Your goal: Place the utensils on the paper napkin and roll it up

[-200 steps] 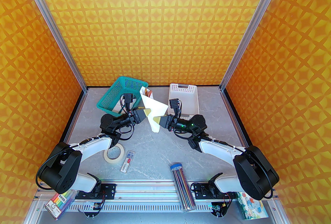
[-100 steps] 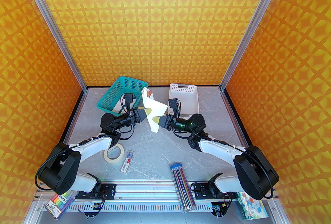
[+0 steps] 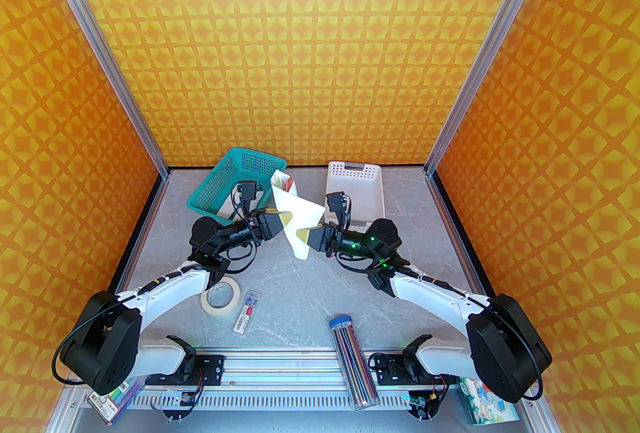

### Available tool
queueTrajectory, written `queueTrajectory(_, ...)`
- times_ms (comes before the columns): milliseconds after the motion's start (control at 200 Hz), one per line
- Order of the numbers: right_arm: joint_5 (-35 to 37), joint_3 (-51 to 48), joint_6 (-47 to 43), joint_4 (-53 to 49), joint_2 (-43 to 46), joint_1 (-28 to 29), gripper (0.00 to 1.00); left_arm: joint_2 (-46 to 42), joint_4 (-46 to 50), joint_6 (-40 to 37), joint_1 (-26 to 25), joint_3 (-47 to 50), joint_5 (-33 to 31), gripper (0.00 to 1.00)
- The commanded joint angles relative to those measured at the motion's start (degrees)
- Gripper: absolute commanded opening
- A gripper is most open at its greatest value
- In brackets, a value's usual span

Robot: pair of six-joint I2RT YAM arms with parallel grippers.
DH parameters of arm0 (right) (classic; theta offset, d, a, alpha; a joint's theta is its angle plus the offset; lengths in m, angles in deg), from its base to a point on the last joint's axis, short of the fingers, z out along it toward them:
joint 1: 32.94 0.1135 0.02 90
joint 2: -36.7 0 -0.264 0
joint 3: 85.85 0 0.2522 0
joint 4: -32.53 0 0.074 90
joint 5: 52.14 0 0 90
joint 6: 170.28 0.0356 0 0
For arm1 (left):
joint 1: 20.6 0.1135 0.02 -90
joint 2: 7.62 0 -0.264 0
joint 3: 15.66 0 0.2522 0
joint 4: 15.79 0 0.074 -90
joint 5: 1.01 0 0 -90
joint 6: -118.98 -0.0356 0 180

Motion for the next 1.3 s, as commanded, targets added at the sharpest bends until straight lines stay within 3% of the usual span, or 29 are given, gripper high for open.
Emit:
queueTrajectory(0,0.1,0.1,-2.1,-4.3,0.8,0.3,0.15,-1.7,-0.5,-1.6,-0.3,-1.3,-0.4,0.18)
queueTrajectory(130,0.1,0.5,-4.8,-9.2,1.9,0.3,0.18,-2.3,0.2,-2.4,-0.3,-1.3,-0.8,0.11)
queueTrajectory(305,0.6,1.0,-8.2,-15.9,5.4,-0.2,0.38,-3.5,2.0,-4.1,-0.2,-0.6,-2.1,0.00)
queueTrajectory(705,1.3,9.1,-21.1,-38.6,16.8,-9.3,0.77,-5.5,6.9,-6.3,-0.2,-0.4,-3.3,0.00)
queueTrajectory(1000,0.0,13.3,-18.6,-31.4,12.0,-9.3,0.77,-6.1,6.9,-5.7,-0.3,-0.4,-3.3,0.00)
queueTrajectory(1140,-1.0,13.7,-16.0,-27.3,9.6,-8.9,0.73,-6.1,6.8,-5.5,-0.2,-0.6,-3.3,0.00)
queueTrajectory(1210,-1.2,14.0,-16.0,-26.8,8.9,-8.6,0.69,-6.1,6.8,-5.5,-0.3,-0.6,-3.3,0.00)
queueTrajectory(1295,-1.3,14.2,-15.6,-26.2,8.5,-8.6,0.56,-6.1,7.0,-5.4,-0.3,-0.6,-3.3,0.00)
